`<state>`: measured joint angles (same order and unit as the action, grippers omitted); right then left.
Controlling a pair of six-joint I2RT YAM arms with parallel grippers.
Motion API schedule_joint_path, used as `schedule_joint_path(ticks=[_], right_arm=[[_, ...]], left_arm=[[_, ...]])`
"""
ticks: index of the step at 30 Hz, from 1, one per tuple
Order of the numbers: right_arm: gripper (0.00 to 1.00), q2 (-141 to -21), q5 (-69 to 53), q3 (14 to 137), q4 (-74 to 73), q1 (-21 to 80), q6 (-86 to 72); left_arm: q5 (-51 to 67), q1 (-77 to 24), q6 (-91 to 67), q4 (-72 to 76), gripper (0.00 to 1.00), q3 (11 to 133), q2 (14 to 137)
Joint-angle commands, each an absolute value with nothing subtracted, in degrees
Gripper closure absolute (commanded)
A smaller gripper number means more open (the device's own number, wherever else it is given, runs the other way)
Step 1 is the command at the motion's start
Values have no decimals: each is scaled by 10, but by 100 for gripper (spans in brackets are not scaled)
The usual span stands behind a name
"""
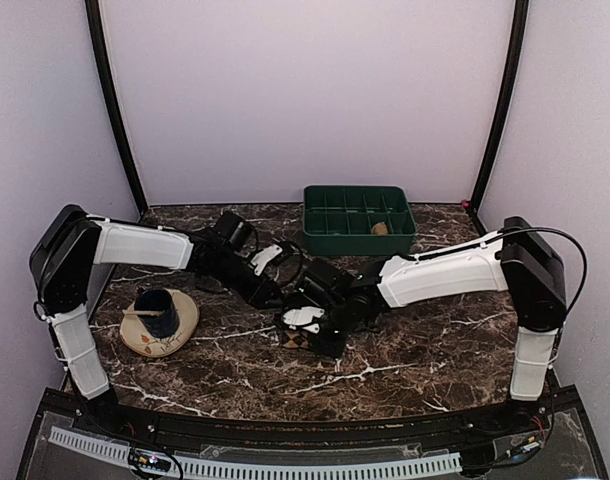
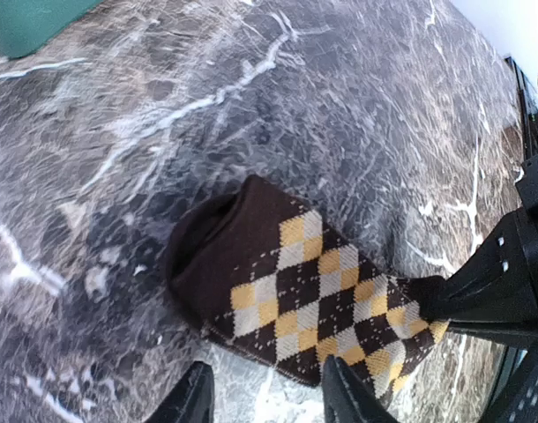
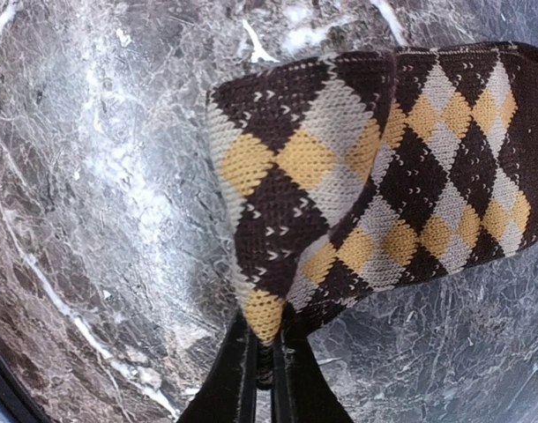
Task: Roll the socks
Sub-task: Pick up the sock from the center of the board.
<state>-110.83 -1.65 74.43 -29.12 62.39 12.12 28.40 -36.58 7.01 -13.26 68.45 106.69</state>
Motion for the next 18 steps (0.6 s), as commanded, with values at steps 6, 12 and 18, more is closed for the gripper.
schedule_joint_path(ticks=[6,12,18], right_arm=[[95,-1128,-115,788,-335,589,95],[94,-1147,-160,819,-368,569,97],[94,-1158,-203,844,-398,553,104]], left_arm=[[257,-361,-67,97,59,481,945],[244,-366,-107,227,59,378,885],[193,-408,-98,285,59,337,861]])
